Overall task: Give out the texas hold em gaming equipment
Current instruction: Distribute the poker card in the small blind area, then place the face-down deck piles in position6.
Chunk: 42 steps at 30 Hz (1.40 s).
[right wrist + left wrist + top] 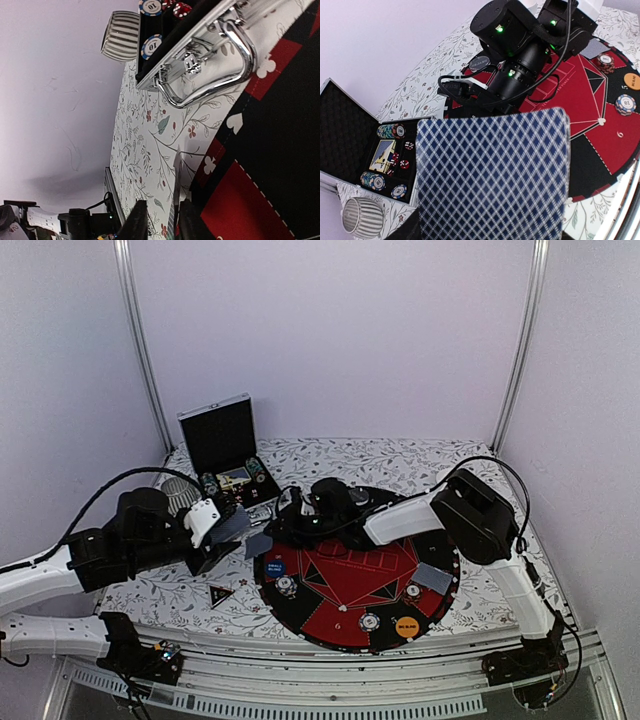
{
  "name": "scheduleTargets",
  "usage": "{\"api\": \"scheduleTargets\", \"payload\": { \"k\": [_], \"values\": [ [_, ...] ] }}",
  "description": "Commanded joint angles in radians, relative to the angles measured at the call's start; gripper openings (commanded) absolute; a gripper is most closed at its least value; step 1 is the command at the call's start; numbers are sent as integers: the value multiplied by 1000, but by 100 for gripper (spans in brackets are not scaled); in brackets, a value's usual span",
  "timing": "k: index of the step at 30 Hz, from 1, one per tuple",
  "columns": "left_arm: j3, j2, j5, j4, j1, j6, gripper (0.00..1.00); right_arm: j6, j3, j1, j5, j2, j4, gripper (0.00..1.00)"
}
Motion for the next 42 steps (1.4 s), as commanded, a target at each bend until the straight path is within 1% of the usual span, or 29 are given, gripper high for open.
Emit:
{"api": "scheduleTargets", "payload": {
  "k": [1,5,8,10,11,12,15,17,20,23,25,27,30,33,36,42],
  "values": [
    [-13,-14,-4,33,11,-6,54,-36,3,6,36,-40,-27,31],
    [-13,-11,-2,33,12,-5,54,-118,-61,4,118,-157,-91,49],
    [-13,-8,3,32,11,-2,54,-189,-122,2,199,-255,-144,59],
    [-13,-6,6,32,12,-2,54,-259,-137,2,267,-333,-219,75],
    [-14,-6,9,32,13,1,54,-305,-135,4,303,-367,-263,86],
    [-14,-5,14,32,12,3,54,-374,-122,7,341,-396,-305,99],
    [-15,-1,32,33,12,10,54,-526,-78,19,395,-473,-434,99],
    [-15,6,43,30,11,17,54,-632,-78,22,338,-519,-459,99],
    [4,32,41,11,11,34,54,-694,-82,28,182,-567,-460,99],
    [46,80,-5,-16,7,50,54,-685,-67,37,-62,-558,-411,99],
    [74,111,-27,-30,4,49,54,-631,-48,44,-146,-537,-397,99],
    [87,113,-16,-30,4,52,54,-612,-14,45,-137,-512,-437,100],
    [79,82,18,1,4,93,55,-626,18,44,-113,-476,-486,99],
    [72,56,34,34,3,141,56,-627,57,44,-179,-431,-510,97],
    [76,70,39,42,3,173,57,-624,87,44,-217,-401,-513,96],
    [82,112,42,45,2,174,57,-619,118,48,-242,-352,-516,95]
  ]
}}
